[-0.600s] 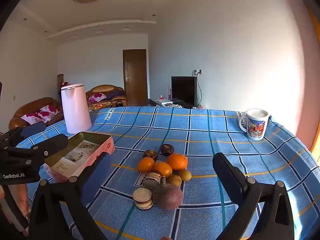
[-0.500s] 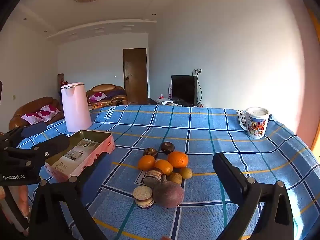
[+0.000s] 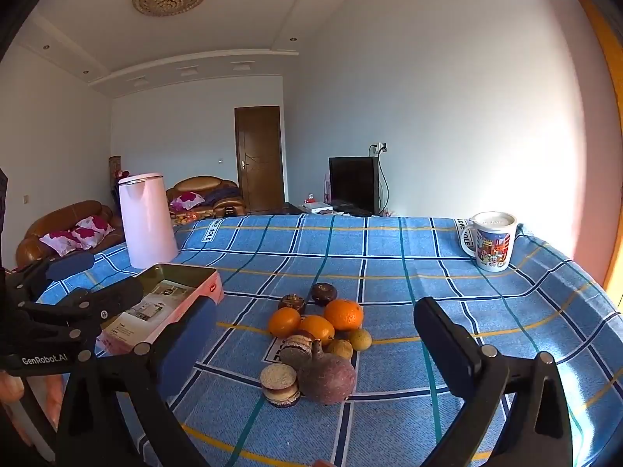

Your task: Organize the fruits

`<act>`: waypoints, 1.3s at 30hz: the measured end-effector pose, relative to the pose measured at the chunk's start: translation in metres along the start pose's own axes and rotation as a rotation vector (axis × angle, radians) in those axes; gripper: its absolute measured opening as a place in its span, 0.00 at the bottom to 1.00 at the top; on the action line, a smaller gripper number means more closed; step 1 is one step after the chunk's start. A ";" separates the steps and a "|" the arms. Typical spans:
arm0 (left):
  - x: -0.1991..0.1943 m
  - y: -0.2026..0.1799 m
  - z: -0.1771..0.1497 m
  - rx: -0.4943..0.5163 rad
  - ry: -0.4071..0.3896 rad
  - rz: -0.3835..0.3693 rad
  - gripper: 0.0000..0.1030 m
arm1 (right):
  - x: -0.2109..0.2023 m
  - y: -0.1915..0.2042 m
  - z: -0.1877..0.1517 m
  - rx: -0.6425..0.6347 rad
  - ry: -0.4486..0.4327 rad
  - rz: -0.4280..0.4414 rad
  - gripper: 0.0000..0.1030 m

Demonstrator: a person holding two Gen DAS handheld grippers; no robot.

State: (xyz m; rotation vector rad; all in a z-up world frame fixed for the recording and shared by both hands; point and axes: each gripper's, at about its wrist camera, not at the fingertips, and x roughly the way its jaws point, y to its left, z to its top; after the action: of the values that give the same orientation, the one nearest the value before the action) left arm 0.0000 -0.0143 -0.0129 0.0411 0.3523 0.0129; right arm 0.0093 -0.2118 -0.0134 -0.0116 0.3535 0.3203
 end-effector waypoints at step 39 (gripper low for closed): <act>-0.002 0.008 -0.001 -0.023 0.010 -0.010 1.00 | -0.002 0.005 -0.012 -0.004 0.010 0.005 0.99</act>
State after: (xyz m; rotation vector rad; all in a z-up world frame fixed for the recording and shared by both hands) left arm -0.0025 -0.0067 -0.0131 0.0165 0.3625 0.0070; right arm 0.0024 -0.2084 -0.0238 -0.0162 0.3626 0.3264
